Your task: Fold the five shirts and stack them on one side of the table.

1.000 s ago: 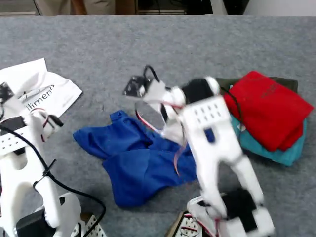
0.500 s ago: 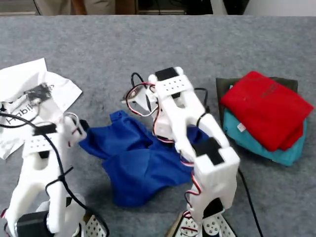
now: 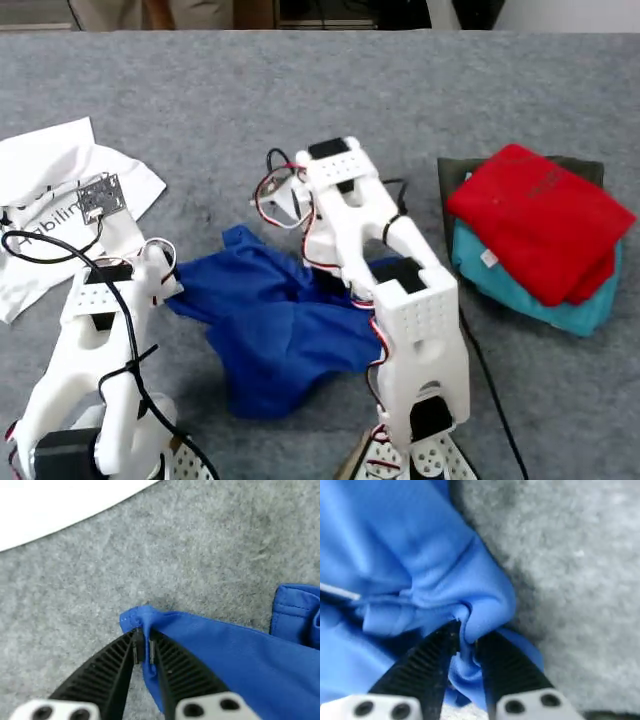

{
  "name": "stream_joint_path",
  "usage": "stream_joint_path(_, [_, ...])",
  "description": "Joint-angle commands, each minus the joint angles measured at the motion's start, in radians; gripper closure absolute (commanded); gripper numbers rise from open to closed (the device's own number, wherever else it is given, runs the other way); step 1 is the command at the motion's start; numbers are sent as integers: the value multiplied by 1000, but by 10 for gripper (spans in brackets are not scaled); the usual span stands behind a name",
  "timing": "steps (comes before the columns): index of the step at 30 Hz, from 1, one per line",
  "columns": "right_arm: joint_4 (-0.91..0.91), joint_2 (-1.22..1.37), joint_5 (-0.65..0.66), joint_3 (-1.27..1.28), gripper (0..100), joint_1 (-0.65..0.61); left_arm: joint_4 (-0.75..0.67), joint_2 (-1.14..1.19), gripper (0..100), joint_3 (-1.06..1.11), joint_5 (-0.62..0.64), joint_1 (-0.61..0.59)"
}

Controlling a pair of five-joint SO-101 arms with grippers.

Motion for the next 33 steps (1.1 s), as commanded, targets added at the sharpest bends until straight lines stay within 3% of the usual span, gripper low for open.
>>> stream_joint_path(1, [46,-8,-37,-137,983,13,-2,-19,981,-12,3,-2])
stream_joint_path(5, [46,-73,-115,-265,983,30,124,-27,981,-98,-3,-60])
stream_joint_path(12, [41,-228,-164,-529,983,5,347,-27,981,-371,-54,-287])
stream_joint_path(23, [41,-285,-278,-969,983,-102,539,-28,981,-743,-115,-612])
stream_joint_path(33, [40,-288,-373,-1248,984,-119,835,-28,981,-1177,-115,-779])
